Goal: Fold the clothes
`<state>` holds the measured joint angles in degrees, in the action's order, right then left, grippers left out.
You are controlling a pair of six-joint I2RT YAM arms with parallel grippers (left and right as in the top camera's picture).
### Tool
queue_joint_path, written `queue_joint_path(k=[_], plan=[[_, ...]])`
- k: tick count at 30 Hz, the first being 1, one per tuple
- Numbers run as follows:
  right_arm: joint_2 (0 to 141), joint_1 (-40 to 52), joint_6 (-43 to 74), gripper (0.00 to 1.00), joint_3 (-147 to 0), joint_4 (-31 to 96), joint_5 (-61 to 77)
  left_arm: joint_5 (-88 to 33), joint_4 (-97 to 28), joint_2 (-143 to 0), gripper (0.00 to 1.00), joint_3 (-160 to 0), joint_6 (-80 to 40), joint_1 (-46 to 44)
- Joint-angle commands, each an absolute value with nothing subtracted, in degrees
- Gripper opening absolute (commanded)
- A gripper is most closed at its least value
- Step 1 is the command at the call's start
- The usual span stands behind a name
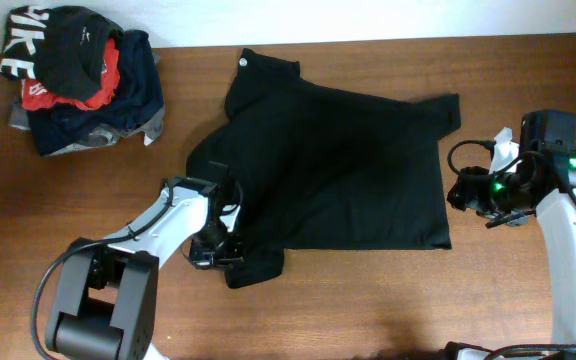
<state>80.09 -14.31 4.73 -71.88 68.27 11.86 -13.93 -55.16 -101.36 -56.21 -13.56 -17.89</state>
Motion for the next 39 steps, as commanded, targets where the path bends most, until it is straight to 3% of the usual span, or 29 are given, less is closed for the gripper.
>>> queue_joint_path(k=[1,16,25,36,39], plan=[[80.4,-14.3,4.9,0.64,-71.5,68.2,10.8,-11.3,-55.1,-99.9,0.01,-55.5,-13.7,-17.9],[90.2,-14.2,6.2,0.63,-67.4,66.8,9.2,9.7,-60.7,-93.4,0.01,-60.9,-17.6,-16.4],[93.1,-10.9,7.9,0.46,-66.7,64.8,9.4,9.8,-57.6,-92.1,0.01,-61.0,-17.5,-16.4],[93.2,-6.0,11.6,0.47,-59.2,58.8,5.7,13.0,-56.1,-92.1,0.01,-61.0,-17.5,-16.4],[93.2,-6.0,12.5,0.56,-57.8,57.9,5.8,12.9,-55.8,-92.1,0.01,-61.0,-17.5,-16.4]])
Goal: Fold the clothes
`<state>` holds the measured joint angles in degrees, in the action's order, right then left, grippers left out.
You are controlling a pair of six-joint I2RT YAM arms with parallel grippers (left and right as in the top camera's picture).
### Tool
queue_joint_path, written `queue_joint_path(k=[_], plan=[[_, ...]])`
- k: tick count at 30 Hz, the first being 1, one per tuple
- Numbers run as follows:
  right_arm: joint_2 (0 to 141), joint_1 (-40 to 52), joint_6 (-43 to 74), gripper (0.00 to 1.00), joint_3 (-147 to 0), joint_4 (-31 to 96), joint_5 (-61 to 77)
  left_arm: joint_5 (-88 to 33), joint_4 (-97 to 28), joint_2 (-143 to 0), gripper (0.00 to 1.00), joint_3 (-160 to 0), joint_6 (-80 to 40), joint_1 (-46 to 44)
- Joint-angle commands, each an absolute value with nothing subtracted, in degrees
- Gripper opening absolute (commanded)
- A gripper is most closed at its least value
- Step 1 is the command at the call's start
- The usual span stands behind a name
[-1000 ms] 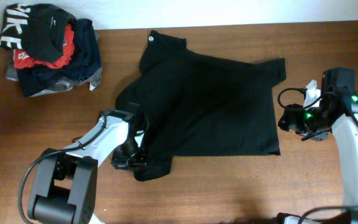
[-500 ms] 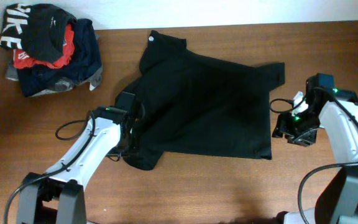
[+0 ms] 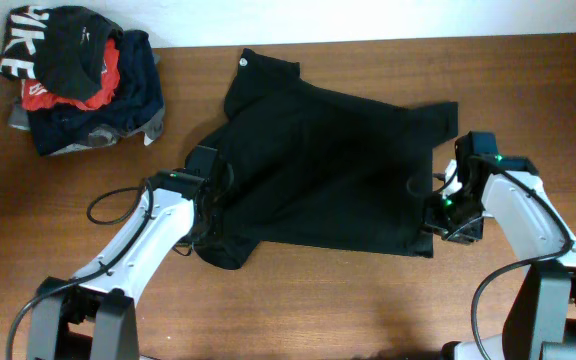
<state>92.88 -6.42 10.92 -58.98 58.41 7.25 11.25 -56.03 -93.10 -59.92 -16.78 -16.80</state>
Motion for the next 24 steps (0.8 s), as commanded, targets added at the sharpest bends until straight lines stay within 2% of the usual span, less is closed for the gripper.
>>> queue_joint_path(k=[1,24], plan=[[93.2,-6.0,12.5,0.57,-57.5,57.6,5.8,12.9,-55.7,-92.1,0.01,-61.0,-17.5,-16.4],[93.2,-5.2,13.0,0.61,-51.1,51.5,5.9,14.4,-54.7,-92.1,0.01,-61.0,-17.5,-16.4]])
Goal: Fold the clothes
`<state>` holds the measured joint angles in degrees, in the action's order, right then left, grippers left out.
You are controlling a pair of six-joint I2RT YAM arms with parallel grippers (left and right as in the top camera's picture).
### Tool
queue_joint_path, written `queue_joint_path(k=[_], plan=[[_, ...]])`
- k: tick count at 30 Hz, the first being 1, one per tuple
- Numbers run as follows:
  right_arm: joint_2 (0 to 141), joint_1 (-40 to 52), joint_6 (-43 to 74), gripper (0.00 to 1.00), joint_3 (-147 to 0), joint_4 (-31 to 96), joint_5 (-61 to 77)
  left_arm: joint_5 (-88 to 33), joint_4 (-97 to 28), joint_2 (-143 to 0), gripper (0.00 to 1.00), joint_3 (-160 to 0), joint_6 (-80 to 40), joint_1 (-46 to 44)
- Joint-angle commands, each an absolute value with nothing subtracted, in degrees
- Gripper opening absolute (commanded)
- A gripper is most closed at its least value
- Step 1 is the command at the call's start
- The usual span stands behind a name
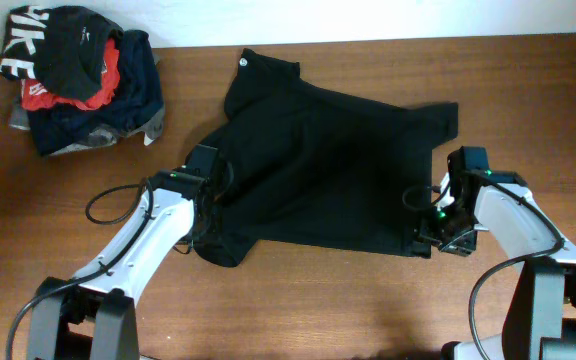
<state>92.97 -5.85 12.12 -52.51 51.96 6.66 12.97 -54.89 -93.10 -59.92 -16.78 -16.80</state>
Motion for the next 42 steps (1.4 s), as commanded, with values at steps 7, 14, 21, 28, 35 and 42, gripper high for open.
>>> queue_joint_path(k=[7,14,21,28,35,42], plan=[[93.2,-5.2,12.9,0.61,-49.2,50.5,6.4,14.4,-53.8,-92.1,0.01,-61.0,-17.6,-16.4],[93.2,-2.9,13.0,0.61,-48.3,48.9,6.9,14.4,-52.9,-92.1,0.01,-61.0,-17.5,-16.4],[94.6,1.4,14.5,0.60,-48.1,45.3,7.0,14.4,-52.9,-92.1,0.01,-61.0,-17.5,-16.4],[95.9,1.4,15.4,0.26,-48.2,44.8,6.8,14.4,-52.9,-92.1,0.01,-61.0,-17.5,-16.4],[95.8,-1.8,15.5,0.07,-49.0,46.9,6.8,16.6,-53.0,-92.1,0.01,-61.0,-17.5,-16.3],[95.8,-8.6,12.6,0.04,-51.8,53.2,6.6,17.4,-55.2,-92.1,0.01,-61.0,-17.5,-16.3]])
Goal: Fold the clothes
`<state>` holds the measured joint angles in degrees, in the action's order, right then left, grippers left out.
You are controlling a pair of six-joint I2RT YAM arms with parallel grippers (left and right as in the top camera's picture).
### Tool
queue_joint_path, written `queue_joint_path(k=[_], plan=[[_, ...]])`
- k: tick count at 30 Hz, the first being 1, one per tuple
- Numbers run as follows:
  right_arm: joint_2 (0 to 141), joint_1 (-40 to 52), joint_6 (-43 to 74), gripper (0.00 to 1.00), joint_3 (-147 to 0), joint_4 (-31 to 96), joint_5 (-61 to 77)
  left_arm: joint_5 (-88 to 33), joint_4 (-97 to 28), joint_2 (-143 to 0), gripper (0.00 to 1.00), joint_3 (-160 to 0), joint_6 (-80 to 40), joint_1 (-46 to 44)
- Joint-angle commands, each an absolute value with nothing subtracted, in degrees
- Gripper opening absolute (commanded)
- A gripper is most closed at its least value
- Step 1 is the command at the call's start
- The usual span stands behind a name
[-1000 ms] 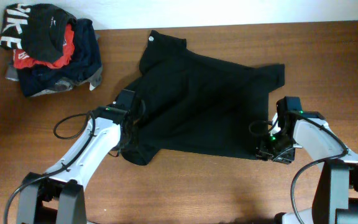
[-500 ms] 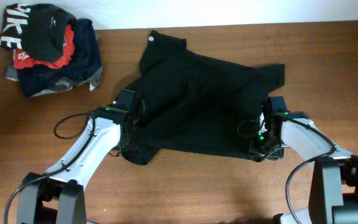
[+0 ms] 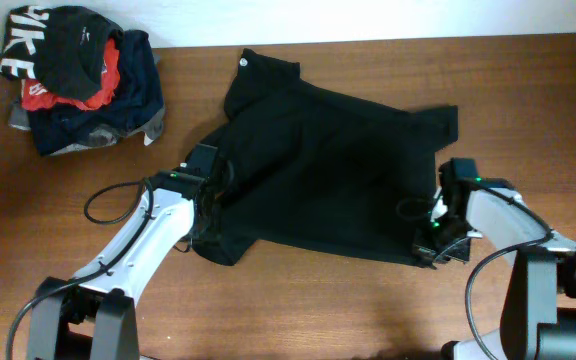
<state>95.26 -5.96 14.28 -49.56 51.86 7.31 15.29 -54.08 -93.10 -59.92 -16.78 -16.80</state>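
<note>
A black shirt [image 3: 328,180] lies spread across the middle of the wooden table [image 3: 308,310], its collar toward the back. My left gripper [image 3: 211,196] sits at the shirt's left edge by the sleeve. Its dark fingers merge with the cloth and look shut on a bunched fold. My right gripper [image 3: 427,244] is at the shirt's front right corner, on the hem. Its fingers are lost against the black cloth, so their state is unclear.
A pile of other clothes [image 3: 83,80], black, red and navy, sits at the back left corner. Cables loop beside both arms. A pale wall runs along the far edge of the table.
My right gripper has shifted a little toward the front and left, closer onto the shirt's front right corner. The left gripper and the rest of the shirt have stayed put.
First my left gripper was at the front left sleeve and my right gripper stood off the shirt's right side. Then the left gripper sat farther back with the sleeve bunched, and the right gripper was at the right hem. The right gripper has since edged onto the front corner.
</note>
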Motion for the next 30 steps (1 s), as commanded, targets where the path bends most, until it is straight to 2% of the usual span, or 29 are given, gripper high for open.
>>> queue_joint_path(k=[1,8,14,22,30], plan=[[95.8,-9.8,12.3,0.04,-52.6,54.2,6.6,17.4,-55.9,-92.1,0.01,-61.0,-17.5,-16.3],[94.0,-15.0,9.7,0.04,-56.3,57.1,6.6,12.2,-59.3,-92.1,0.01,-61.0,-17.5,-16.4],[93.9,-16.2,9.7,0.04,-58.7,57.4,7.0,-0.6,-58.8,-92.1,0.01,-61.0,-16.0,-16.5],[93.9,-16.2,9.7,0.04,-58.7,56.8,7.0,-17.2,-55.9,-92.1,0.01,-61.0,-6.4,-18.7],[93.9,-16.2,9.7,0.04,-58.7,56.8,7.0,-14.5,-56.9,-92.1,0.01,-61.0,-3.4,-25.5]])
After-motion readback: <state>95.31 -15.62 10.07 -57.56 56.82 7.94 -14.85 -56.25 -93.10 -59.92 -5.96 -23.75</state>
